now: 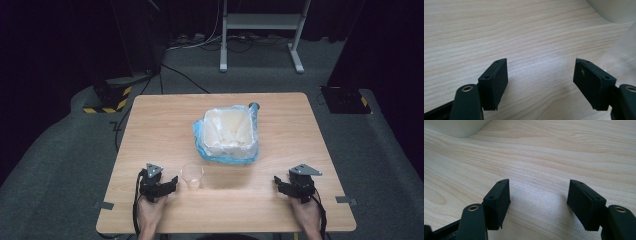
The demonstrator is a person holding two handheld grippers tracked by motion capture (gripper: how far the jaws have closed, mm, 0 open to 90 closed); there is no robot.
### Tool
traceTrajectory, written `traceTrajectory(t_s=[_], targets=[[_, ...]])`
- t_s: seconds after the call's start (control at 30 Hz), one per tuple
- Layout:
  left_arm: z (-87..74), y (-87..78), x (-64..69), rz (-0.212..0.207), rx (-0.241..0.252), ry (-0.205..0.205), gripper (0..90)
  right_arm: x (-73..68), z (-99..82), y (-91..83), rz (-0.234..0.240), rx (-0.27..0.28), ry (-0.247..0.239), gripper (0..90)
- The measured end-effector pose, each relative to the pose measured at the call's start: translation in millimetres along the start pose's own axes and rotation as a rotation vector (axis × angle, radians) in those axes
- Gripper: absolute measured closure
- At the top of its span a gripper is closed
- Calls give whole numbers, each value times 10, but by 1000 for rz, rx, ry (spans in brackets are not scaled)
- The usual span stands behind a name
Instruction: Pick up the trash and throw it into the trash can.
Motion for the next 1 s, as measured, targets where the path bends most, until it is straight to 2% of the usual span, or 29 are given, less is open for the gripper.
traceTrajectory(t_s=[0.07, 0.3, 0.53, 0.73, 0.83, 1.0], targets=[[8, -11, 18, -18, 6, -20, 276, 0, 0, 0, 0, 0, 0, 341], [39, -85, 35, -45, 29, -42, 278, 0, 0, 0, 0, 0, 0, 341], [90, -164, 40, -45, 38, -48, 283, 1, -1, 0, 1, 0, -2, 341], [167, -250, 82, -64, 61, -46, 289, 1, 0, 0, 0, 0, -1, 341], [178, -278, 100, -74, 63, -55, 345, 1, 0, 0, 0, 0, -1, 341], [208, -318, 110, -94, 73, -78, 355, 1, -1, 0, 0, 0, -2, 342]])
Point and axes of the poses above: each handheld gripper's, and its own axes: y roughly forward along the jaws, z roughly out of its top, x roughly to its right, the point moved 5 cm from there along y, roughly forward along the jaws, and after that the axes turned 14 degrees about x, right-handed, at the moved point
